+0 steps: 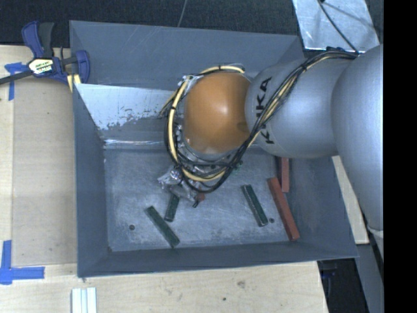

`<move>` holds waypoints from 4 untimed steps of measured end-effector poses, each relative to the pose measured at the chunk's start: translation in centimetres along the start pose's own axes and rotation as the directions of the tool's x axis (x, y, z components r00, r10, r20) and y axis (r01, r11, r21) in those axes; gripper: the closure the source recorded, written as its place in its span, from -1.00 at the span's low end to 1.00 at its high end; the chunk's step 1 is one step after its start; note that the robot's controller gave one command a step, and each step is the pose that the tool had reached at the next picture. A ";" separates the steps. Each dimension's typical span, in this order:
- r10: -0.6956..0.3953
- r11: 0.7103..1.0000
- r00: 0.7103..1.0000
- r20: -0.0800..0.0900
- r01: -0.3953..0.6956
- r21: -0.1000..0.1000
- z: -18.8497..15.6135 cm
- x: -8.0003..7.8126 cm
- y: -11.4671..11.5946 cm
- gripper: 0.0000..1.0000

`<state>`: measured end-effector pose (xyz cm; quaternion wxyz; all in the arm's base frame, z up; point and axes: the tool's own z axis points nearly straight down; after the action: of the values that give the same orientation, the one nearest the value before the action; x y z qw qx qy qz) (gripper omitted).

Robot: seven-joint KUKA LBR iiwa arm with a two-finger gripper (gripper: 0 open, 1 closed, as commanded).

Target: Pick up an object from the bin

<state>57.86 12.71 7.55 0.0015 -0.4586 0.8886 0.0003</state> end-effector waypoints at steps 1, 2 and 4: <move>0.036 0.999 0.999 0.008 -0.036 0.008 -19.4 -0.6 -0.6 1.00; 0.037 0.999 0.999 0.001 -0.037 0.001 -18.9 -0.5 -0.5 1.00; 0.182 0.983 0.983 0.000 -0.182 0.000 -7.7 1.3 3.8 -1.00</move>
Offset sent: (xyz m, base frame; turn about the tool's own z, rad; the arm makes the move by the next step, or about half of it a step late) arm 0.0000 0.0000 0.0000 0.0000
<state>54.01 13.79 15.24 0.0015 -0.3755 0.9268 0.0003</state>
